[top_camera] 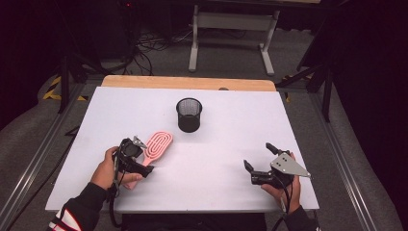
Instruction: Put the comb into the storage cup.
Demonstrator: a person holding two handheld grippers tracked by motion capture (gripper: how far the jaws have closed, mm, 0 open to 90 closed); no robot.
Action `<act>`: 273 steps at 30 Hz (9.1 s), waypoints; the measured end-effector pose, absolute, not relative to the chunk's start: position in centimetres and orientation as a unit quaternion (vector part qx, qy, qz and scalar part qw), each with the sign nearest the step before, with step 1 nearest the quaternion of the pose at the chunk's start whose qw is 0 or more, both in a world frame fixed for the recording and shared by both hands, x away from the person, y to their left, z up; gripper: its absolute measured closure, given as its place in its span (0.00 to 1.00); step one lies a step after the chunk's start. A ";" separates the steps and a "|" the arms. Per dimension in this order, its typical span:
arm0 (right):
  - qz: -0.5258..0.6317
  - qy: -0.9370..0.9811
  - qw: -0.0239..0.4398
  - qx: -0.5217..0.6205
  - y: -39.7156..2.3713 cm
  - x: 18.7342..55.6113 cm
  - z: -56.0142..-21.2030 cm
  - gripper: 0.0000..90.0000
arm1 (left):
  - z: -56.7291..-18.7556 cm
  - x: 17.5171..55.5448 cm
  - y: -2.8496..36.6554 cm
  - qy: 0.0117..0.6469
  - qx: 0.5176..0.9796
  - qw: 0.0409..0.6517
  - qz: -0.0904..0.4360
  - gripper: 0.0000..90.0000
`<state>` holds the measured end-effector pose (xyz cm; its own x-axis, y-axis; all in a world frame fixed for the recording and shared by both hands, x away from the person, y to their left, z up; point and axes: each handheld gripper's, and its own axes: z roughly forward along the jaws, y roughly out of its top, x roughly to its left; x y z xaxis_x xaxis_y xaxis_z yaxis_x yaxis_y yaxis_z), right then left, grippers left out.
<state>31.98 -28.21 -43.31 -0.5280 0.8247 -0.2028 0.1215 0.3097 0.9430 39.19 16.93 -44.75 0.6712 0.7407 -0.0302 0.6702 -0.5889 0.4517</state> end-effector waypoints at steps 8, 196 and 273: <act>0.484 0.730 0.356 0.325 -28.0 32.0 -43.4 0.07 | -44.2 40.0 16.6 0.389 0.894 0.210 0.074 0.43; 0.646 0.704 0.039 0.293 -15.8 37.3 -41.1 0.66 | -44.9 32.8 8.4 0.159 0.827 0.421 0.338 0.78; 0.672 0.683 0.124 0.258 -18.0 34.5 -37.8 0.70 | -45.2 34.7 11.0 0.162 0.826 0.463 0.278 0.26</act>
